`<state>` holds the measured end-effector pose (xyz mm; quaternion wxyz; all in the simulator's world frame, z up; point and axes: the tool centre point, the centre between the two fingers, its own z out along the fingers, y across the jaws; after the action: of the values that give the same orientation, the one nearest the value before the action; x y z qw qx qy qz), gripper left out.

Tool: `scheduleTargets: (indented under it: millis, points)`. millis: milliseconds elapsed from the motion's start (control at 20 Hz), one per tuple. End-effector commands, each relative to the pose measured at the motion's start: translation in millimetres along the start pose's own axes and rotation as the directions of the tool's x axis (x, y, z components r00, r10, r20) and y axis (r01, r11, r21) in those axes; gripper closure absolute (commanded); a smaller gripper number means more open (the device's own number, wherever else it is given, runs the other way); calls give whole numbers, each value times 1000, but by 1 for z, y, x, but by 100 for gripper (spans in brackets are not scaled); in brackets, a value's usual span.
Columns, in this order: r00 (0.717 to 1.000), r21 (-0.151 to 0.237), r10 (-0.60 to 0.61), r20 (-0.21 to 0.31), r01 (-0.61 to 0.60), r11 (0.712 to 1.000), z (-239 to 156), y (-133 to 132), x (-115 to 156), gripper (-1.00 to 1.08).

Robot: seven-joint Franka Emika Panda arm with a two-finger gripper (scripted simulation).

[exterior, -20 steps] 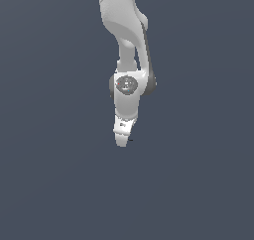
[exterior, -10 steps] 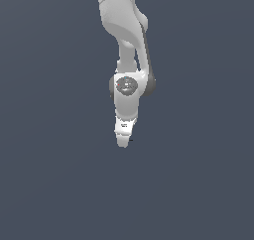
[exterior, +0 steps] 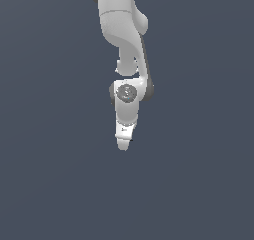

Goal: Pick up the object and move it to a goal position.

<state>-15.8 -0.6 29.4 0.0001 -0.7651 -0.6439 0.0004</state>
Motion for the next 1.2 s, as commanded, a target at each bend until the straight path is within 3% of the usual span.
scheduleTargets:
  millis: [0,250,300,900,1150]
  points:
    - [1000,0,-1,0,1,1000,10,0,0,-92]
    - [1000,0,-1,0,1,1000,17,1,0,-92]
    - [1000,0,-1,0,1,1000,17,1,0,108]
    - [1000,-2,-1,0,1,1000,16,0,1,108]
    - [1000,-2,-1,0,1,1000,10,-8,19,108]
